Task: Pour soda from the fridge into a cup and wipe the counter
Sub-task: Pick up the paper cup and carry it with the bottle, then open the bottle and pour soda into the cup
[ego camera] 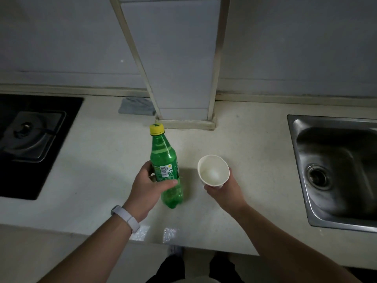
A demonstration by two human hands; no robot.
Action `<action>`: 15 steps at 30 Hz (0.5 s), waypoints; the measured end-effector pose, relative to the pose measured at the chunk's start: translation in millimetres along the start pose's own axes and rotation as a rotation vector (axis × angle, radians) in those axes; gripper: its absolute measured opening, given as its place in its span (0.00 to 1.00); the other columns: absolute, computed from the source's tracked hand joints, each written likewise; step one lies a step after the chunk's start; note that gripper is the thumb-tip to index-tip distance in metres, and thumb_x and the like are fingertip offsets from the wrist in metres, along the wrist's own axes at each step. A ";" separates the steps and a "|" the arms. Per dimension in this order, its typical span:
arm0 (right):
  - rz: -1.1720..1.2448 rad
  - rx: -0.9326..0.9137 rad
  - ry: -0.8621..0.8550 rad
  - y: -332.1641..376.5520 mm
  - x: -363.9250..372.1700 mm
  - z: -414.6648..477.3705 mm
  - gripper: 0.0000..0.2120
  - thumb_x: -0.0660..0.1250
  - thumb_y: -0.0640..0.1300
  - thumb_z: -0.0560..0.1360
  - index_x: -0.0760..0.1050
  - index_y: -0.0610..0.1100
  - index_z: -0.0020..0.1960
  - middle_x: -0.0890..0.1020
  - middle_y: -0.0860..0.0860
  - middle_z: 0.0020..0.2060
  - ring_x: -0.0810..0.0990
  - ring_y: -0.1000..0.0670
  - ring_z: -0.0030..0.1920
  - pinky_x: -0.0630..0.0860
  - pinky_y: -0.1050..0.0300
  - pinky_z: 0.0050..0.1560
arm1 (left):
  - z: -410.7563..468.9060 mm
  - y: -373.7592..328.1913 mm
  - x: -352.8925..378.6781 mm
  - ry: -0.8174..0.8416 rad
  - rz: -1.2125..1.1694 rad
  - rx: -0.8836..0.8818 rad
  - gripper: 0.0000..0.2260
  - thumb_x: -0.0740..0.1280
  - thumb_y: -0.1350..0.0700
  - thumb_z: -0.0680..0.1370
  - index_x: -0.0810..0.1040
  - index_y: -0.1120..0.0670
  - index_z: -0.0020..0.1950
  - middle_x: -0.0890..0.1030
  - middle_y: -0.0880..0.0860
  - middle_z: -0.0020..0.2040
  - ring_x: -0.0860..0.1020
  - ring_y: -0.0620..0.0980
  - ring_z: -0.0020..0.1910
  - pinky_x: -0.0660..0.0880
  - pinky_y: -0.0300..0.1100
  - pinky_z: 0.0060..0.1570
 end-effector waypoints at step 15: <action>-0.187 0.026 -0.123 6.8 -64.4 -19.6 0.16 0.68 0.40 0.75 0.76 0.44 0.63 0.78 0.52 0.56 0.79 0.52 0.53 0.73 0.61 0.51 | -17.6 -40.6 -2.8 0.038 -0.034 0.131 0.25 0.79 0.59 0.60 0.79 0.48 0.55 0.84 0.51 0.51 0.83 0.51 0.49 0.80 0.48 0.48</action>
Point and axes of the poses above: each hand's wrist, its own z-axis towards the middle knuckle, its own x-axis out of the palm, y = z × x, the point moved 8 cm from there along z, towards the middle knuckle
